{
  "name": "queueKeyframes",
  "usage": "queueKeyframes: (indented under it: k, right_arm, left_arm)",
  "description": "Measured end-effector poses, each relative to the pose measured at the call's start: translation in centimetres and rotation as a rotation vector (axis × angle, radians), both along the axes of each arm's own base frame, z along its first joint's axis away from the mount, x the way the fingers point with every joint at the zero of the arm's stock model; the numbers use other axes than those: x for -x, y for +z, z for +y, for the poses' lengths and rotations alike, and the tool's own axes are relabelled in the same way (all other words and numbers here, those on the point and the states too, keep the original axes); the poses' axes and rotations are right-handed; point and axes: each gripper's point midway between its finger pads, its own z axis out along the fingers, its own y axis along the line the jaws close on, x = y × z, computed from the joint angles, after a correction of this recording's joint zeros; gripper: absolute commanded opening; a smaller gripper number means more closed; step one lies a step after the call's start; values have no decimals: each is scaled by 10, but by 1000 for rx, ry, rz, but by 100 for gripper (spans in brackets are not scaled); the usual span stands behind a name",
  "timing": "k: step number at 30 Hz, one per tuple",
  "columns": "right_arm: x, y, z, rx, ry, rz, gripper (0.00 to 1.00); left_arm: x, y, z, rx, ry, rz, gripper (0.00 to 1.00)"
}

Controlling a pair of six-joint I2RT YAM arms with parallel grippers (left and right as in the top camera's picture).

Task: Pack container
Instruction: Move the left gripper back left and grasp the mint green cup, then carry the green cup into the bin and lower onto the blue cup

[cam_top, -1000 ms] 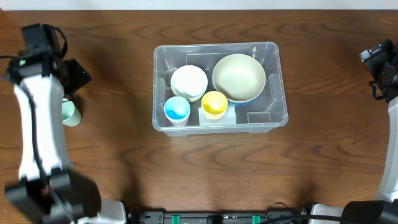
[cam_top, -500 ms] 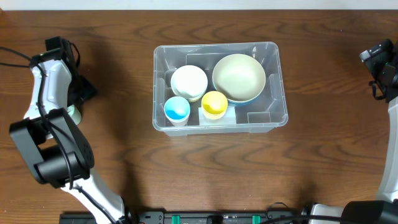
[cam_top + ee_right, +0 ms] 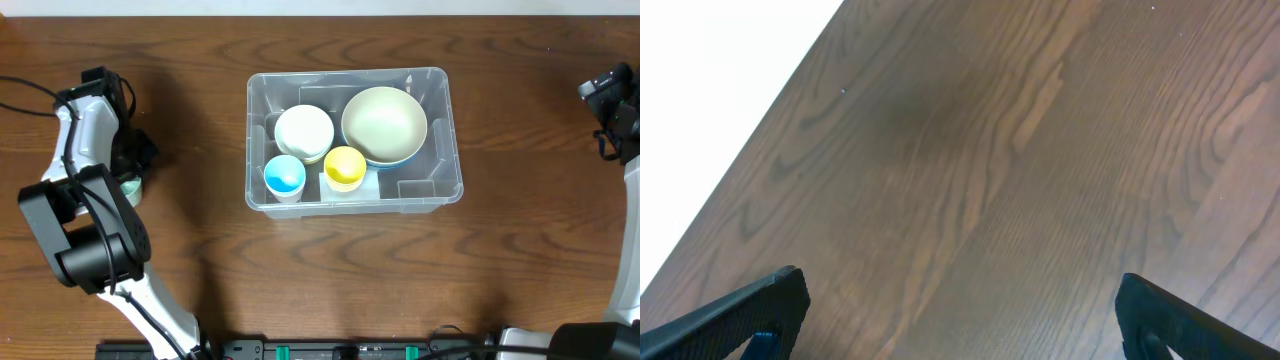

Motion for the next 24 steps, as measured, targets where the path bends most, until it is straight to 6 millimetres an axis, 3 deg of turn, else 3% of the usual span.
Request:
queueKeyframes:
  k: [5, 9, 13, 17, 21, 24]
  right_arm:
    - [0, 0, 0, 0, 0, 0, 99]
    - [0, 0, 0, 0, 0, 0, 99]
    - [0, 0, 0, 0, 0, 0, 99]
    - [0, 0, 0, 0, 0, 0, 99]
    - [0, 0, 0, 0, 0, 0, 99]
    - [0, 0, 0, 0, 0, 0, 99]
  left_arm:
    - [-13, 8, -36, 178, -58, -82, 6]
    - [-30, 42, -83, 348, -171, -224, 6]
    - [-42, 109, -126, 436, -300, -438, 6]
    - [-39, 192, -162, 441, -451, -688, 6]
    - [-12, 269, -207, 418, -660, -906, 6]
    - [22, 307, -250, 419, -862, -1010, 6]
